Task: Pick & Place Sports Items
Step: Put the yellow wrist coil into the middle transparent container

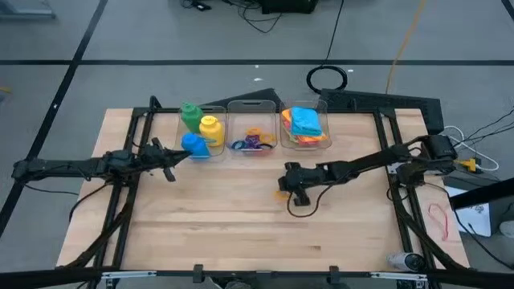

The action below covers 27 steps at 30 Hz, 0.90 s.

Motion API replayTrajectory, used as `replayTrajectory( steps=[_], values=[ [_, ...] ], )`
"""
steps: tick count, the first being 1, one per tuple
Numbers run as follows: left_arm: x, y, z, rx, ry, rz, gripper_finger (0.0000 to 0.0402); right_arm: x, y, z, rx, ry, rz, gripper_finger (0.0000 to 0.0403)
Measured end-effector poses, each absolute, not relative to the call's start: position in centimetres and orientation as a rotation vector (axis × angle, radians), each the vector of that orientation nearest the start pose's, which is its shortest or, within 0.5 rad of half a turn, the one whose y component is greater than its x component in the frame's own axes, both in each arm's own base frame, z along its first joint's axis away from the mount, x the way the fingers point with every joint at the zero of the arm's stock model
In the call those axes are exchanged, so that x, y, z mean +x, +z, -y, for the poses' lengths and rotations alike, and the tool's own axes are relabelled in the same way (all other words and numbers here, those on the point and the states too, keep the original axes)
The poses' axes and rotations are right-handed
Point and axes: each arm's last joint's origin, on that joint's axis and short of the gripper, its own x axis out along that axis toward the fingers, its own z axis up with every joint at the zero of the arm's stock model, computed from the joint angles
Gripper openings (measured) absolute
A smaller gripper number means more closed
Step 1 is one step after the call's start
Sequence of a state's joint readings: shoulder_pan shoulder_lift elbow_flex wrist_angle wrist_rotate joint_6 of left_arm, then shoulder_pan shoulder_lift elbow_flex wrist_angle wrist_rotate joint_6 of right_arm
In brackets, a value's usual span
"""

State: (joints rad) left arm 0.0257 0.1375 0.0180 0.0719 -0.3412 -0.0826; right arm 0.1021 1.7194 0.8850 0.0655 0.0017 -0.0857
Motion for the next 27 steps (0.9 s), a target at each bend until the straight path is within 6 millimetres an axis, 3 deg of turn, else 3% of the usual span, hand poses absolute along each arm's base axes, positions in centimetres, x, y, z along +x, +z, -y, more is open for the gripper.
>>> replayTrajectory(
  steps=[6, 12, 20, 27],
  values=[
    [10.4, 16.6, -1.2, -0.074, 0.369, -0.031, 0.0021, 34.7, 21.0, -2.7, -0.150, 0.161, -0.558, 0.0002],
    [10.4, 16.6, -1.2, -0.074, 0.369, -0.029, 0.0021, 35.0, 24.4, 1.0, -0.187, 0.059, -0.381, 0.0001],
    [10.4, 16.6, -1.2, -0.074, 0.369, -0.029, 0.0021, 34.5, 25.5, 8.3, -0.157, -0.162, -0.266, 0.0001],
    [10.4, 16.6, -1.2, -0.074, 0.369, -0.029, 0.0021, 34.3, 24.7, 13.3, -0.080, -0.311, -0.172, 0.0001]
  ],
)
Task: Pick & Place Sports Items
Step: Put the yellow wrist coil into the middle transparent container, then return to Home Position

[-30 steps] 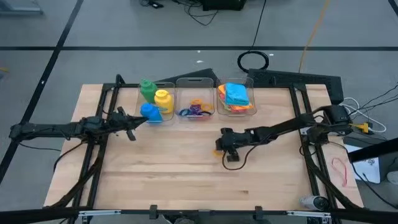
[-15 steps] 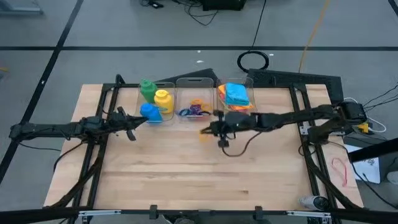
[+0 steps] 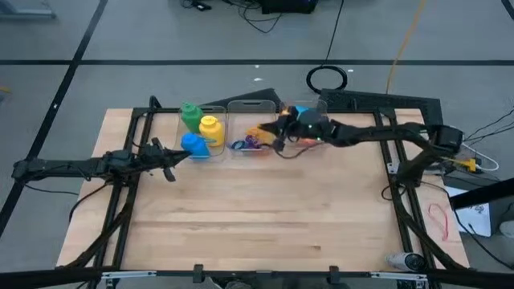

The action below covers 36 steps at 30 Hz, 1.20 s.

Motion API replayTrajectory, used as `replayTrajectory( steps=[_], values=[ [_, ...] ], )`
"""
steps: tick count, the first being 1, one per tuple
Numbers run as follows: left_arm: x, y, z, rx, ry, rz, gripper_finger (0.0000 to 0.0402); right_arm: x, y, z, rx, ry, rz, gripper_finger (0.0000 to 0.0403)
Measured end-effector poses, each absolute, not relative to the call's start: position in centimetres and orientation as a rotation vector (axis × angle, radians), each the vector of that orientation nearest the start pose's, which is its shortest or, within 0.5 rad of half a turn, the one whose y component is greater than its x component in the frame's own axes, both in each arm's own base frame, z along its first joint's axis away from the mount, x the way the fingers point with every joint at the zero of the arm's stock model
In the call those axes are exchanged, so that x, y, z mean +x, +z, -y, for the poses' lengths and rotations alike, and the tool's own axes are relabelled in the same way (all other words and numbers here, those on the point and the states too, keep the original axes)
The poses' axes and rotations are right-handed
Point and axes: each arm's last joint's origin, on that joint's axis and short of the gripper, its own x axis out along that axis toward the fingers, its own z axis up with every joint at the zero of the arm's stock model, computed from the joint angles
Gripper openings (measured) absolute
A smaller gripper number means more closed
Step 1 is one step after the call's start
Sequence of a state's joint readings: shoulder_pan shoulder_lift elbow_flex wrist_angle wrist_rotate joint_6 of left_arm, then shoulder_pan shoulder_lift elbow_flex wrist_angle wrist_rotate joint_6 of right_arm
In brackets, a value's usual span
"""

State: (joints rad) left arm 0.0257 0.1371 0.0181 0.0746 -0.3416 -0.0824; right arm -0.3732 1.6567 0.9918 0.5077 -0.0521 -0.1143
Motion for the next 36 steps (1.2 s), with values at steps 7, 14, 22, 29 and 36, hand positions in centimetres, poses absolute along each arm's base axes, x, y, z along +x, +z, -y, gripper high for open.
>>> replayTrajectory(
  steps=[7, 14, 22, 29, 36],
  values=[
    [10.4, 16.6, -1.2, -0.074, 0.369, -0.029, 0.0021, 34.6, 22.7, 15.0, -0.052, -0.349, -0.208, 0.0009],
    [10.4, 16.6, -1.2, -0.074, 0.369, -0.029, 0.0021, 34.7, 22.2, 15.0, -0.017, -0.350, -0.225, 0.0120],
    [10.4, 16.6, -1.2, -0.075, 0.369, -0.029, 0.0021, 33.4, 23.4, 14.4, 0.009, -0.346, -0.320, 0.0261],
    [10.4, 16.6, -1.2, -0.075, 0.369, -0.029, 0.0021, 28.9, 28.3, 12.4, 0.020, -0.340, -0.404, 0.0310],
    [10.4, 16.6, -1.2, -0.074, 0.369, -0.029, 0.0021, 22.5, 33.7, 9.6, 0.009, -0.343, -0.352, 0.0330]
  ],
)
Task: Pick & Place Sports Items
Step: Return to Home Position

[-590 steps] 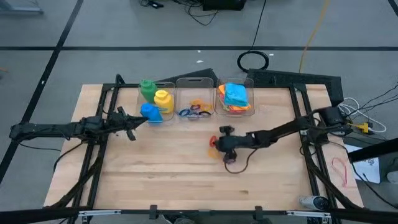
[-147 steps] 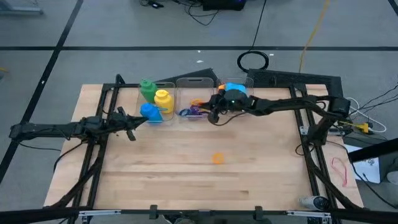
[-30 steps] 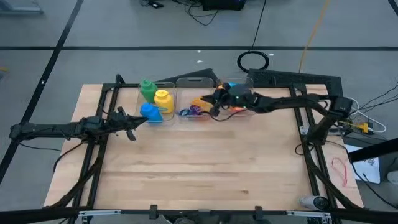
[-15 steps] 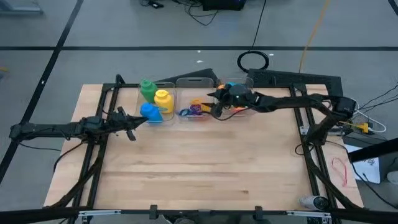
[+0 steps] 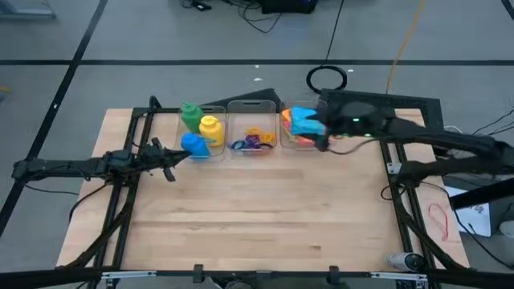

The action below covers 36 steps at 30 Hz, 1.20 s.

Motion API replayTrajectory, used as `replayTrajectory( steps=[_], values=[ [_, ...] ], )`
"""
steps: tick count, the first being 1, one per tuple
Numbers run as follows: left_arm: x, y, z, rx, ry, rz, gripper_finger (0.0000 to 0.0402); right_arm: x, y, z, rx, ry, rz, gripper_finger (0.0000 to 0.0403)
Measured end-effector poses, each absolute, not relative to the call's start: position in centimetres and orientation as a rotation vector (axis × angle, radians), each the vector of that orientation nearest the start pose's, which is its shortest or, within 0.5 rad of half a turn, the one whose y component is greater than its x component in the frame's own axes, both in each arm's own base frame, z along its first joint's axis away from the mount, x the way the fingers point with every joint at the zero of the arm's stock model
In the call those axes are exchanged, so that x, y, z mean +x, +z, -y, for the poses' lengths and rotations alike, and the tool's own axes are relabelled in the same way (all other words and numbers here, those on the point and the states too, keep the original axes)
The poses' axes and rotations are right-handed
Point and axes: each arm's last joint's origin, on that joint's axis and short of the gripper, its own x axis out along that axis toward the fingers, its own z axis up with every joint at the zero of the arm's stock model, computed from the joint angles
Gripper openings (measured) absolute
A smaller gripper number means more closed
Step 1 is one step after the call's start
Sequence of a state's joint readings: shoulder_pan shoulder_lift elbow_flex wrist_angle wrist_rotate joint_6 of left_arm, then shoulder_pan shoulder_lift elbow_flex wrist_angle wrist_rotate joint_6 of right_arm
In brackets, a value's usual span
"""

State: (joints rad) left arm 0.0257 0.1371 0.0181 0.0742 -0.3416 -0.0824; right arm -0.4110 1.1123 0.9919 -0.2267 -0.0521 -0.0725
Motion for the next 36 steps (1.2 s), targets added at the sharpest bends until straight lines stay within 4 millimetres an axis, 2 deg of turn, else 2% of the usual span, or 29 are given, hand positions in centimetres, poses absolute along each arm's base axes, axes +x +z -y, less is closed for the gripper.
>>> replayTrajectory(
  steps=[5, 9, 16, 21, 26, 31, 36],
  values=[
    [10.4, 16.6, -1.2, -0.074, 0.369, -0.029, 0.0021, 18.4, 36.5, 7.9, -0.014, -0.347, -0.254, 0.0338],
    [10.4, 16.6, -1.2, -0.074, 0.369, -0.029, 0.0021, 15.9, 38.2, 6.8, -0.037, -0.352, -0.159, 0.0341],
    [10.4, 16.6, -1.2, -0.074, 0.369, -0.029, 0.0021, 12.0, 38.5, 5.1, -0.094, -0.346, -0.188, 0.0342],
    [10.4, 16.6, -1.2, -0.074, 0.369, -0.029, 0.0021, 9.9, 37.6, 4.1, -0.073, -0.340, -0.272, 0.0339],
    [10.4, 16.6, -1.2, -0.074, 0.369, -0.029, 0.0021, 9.2, 35.8, 3.8, -0.004, -0.346, -0.282, 0.0333],
    [10.4, 16.6, -1.2, -0.074, 0.369, -0.029, 0.0021, 9.7, 32.7, 4.1, 0.008, -0.345, -0.312, 0.0331],
    [10.4, 16.6, -1.2, -0.074, 0.369, -0.029, 0.0021, 11.4, 28.6, 4.8, 0.015, -0.347, -0.273, 0.0335]
  ],
)
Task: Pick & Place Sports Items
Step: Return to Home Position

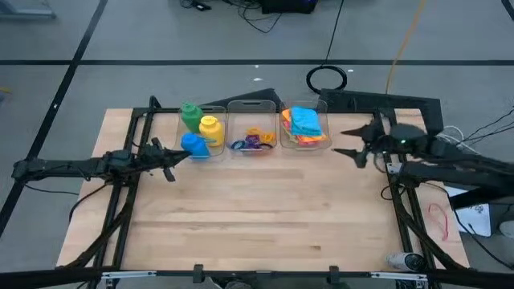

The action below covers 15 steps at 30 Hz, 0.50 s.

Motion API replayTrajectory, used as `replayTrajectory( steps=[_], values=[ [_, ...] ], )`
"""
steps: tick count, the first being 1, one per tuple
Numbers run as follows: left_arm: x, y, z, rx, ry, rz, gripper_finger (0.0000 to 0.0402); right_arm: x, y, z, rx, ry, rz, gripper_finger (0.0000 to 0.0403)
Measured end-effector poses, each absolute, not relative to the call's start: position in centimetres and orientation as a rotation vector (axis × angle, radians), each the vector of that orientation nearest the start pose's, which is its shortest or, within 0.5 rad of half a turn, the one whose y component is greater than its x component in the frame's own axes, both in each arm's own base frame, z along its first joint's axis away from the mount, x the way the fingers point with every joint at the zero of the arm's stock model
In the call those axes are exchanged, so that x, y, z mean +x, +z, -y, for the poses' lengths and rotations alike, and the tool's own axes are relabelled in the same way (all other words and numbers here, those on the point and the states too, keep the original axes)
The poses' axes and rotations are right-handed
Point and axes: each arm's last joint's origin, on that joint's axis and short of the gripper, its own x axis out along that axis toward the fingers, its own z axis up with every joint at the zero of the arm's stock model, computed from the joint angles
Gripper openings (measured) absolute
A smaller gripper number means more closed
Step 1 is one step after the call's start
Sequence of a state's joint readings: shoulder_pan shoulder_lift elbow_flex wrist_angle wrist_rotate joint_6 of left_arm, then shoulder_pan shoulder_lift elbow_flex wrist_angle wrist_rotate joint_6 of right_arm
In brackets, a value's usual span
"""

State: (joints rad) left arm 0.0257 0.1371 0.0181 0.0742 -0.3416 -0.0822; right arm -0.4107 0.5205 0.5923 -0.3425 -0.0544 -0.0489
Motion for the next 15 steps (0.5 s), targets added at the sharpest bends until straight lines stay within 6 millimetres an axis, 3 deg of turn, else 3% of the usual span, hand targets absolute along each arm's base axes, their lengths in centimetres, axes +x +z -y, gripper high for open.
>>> replayTrajectory(
  steps=[7, 11, 15],
  values=[
    [10.4, 16.6, -1.2, -0.074, 0.369, -0.029, 0.0021, 12.8, 22.9, 5.6, 0.259, -0.397, -0.021, 0.0336],
    [10.4, 16.6, -1.2, -0.074, 0.369, -0.030, 0.0021, 12.2, 21.3, 5.9, 0.199, -0.429, 0.042, 0.0337],
    [10.4, 16.6, -1.2, -0.074, 0.369, -0.029, 0.0021, 11.1, 20.9, 5.8, 0.174, -0.453, 0.086, 0.0336]
  ],
)
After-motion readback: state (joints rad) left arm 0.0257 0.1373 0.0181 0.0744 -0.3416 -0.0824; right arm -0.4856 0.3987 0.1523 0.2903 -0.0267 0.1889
